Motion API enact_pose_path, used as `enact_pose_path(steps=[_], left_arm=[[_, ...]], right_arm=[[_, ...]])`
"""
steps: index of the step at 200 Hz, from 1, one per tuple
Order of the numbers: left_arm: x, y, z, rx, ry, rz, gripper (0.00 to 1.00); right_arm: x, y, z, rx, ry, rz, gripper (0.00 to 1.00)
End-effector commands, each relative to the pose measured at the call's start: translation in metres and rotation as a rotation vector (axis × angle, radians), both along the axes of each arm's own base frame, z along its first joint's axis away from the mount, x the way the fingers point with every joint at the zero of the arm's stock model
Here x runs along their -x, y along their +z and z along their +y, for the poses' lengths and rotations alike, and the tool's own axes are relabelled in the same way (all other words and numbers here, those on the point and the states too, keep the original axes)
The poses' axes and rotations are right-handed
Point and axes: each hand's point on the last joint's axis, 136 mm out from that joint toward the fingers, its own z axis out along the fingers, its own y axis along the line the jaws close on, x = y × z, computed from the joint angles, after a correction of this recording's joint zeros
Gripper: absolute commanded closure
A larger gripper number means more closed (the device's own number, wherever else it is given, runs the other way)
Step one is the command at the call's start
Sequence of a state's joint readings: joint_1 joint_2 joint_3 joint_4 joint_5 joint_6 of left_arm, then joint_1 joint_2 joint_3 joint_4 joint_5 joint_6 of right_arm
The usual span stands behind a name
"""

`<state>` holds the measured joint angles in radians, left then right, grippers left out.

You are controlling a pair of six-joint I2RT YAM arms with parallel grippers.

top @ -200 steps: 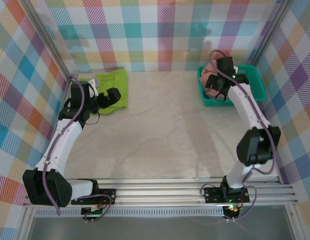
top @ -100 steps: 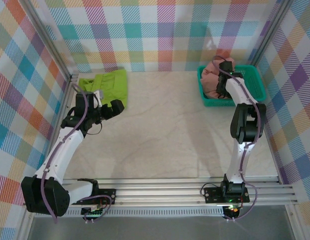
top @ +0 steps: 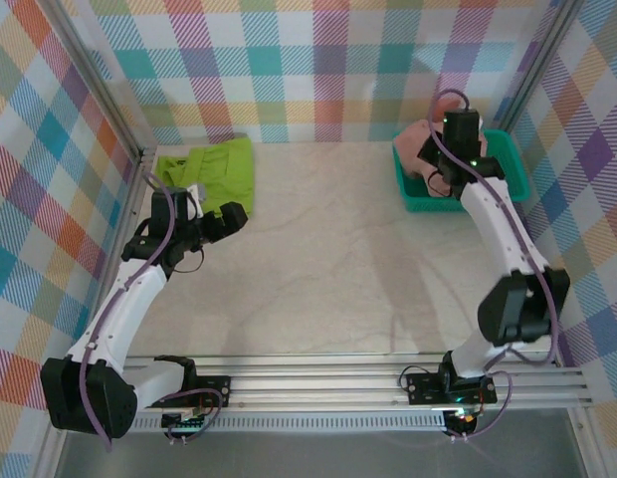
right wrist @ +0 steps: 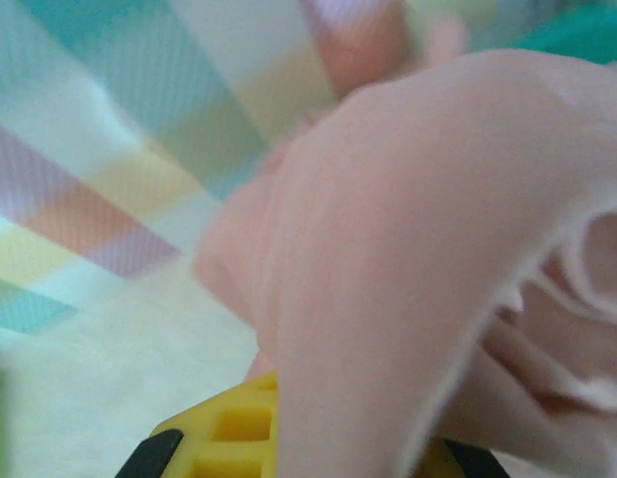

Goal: Fold and stack the shorts

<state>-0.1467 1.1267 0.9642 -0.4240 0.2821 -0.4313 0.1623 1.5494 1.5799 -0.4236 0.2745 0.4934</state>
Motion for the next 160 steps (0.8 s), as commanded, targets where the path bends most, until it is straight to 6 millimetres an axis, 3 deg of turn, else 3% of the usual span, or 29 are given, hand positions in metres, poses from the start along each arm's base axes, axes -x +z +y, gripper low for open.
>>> enact_pose_path(steps=[1,16,37,69,89,103,112,120,126,131,160], left_arm=[[0.0,0.006,-0.004,0.013,0.009,-0.032,0.0],[0.0,0.007,-0.006,0.011,0.007,-0.038,0.0],[0.0,0.009,-0.007,0.009,0.009,-0.043,0.0],[0.0,0.01,-0.009,0.0,0.011,-0.049,0.0],[0.002,0.014,-0.008,-0.008,0.021,-0.061,0.0],[0.003,0.015,-0.005,-0.017,0.033,-0.068,0.0],[0.004,0.016,-0.003,-0.02,0.042,-0.073,0.0],[0.006,0.018,-0.002,-0.023,0.048,-0.08,0.0],[0.006,0.019,-0.001,-0.024,0.051,-0.084,0.0],[0.007,0.02,0.0,-0.025,0.054,-0.089,0.0],[0.011,0.028,0.0,-0.019,0.051,-0.111,0.0]], right_arm=[[0.018,0.101,0.045,-0.066,0.134,-0.295,1.0],[0.039,0.144,0.082,-0.074,0.263,-0.389,1.0],[0.063,0.172,0.137,-0.09,0.466,-0.422,1.0],[0.106,0.187,0.216,-0.111,0.763,-0.428,1.0],[0.121,0.184,0.236,-0.168,0.858,-0.403,1.0],[0.124,0.169,0.242,-0.165,0.895,-0.356,0.96],[0.12,0.151,0.242,-0.135,0.889,-0.318,0.89],[0.116,0.13,0.24,-0.094,0.874,-0.274,0.71],[0.112,0.114,0.236,-0.061,0.854,-0.242,0.49],[0.108,0.096,0.231,-0.029,0.829,-0.207,0.37],[0.096,0.032,0.195,0.075,0.683,-0.072,0.22]])
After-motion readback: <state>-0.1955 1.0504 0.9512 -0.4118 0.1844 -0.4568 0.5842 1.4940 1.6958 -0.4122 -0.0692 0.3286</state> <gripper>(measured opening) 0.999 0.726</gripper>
